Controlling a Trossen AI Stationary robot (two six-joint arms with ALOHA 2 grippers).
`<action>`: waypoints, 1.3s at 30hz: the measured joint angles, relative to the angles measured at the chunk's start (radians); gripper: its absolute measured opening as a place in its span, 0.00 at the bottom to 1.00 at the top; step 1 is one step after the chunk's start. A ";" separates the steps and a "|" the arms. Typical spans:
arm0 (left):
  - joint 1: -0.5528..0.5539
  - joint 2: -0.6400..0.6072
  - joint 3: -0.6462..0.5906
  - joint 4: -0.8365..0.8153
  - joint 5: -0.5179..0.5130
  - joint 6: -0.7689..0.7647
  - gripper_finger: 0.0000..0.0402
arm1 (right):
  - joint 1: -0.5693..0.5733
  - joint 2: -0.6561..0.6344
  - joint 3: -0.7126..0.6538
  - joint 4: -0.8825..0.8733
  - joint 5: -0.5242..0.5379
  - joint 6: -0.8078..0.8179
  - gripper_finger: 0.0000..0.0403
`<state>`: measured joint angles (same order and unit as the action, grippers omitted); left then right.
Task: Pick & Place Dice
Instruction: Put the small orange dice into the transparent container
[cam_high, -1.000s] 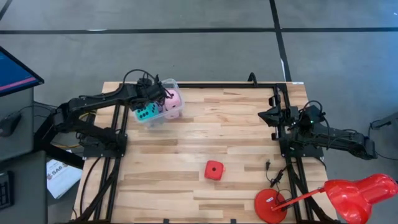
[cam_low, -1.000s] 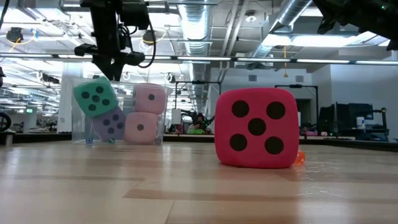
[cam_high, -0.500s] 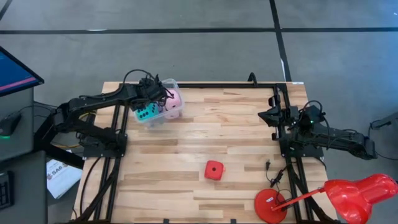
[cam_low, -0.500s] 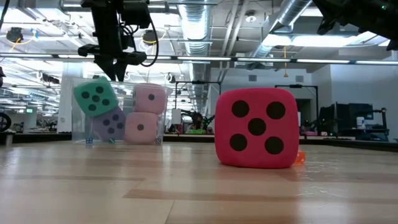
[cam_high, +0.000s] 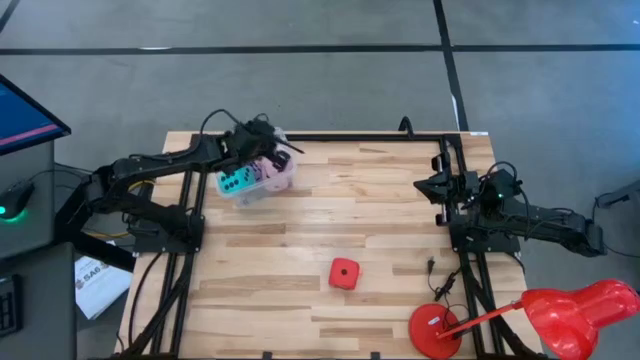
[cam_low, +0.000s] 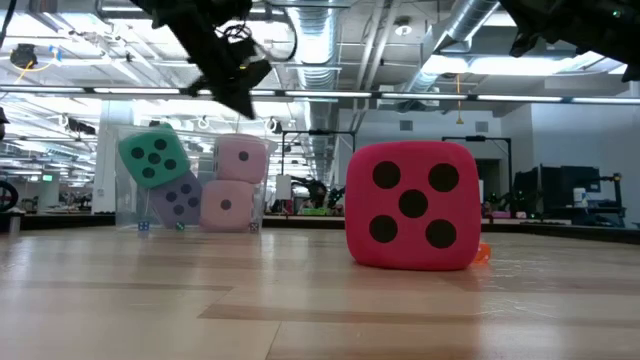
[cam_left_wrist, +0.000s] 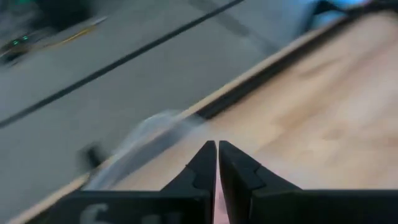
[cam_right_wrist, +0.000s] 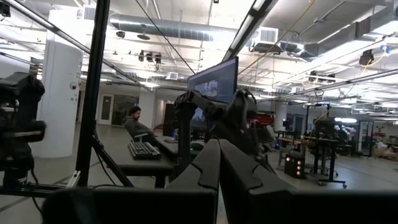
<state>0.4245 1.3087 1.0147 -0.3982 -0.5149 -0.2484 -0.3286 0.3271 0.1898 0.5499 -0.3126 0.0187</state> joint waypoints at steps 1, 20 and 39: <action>-0.008 0.000 -0.015 0.054 0.045 0.029 0.02 | 0.000 0.000 0.000 0.000 0.000 0.000 0.00; -0.354 -0.240 -0.550 0.803 0.234 0.266 0.00 | -0.022 0.001 0.000 -0.132 0.100 -0.125 0.00; -0.350 -0.778 -0.726 0.738 0.389 0.453 0.01 | -0.059 0.000 0.000 -0.171 0.158 -0.160 0.00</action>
<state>0.0746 0.5302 0.2890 0.3397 -0.1257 0.2047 -0.3878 0.3275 0.1899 0.3786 -0.1551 -0.1415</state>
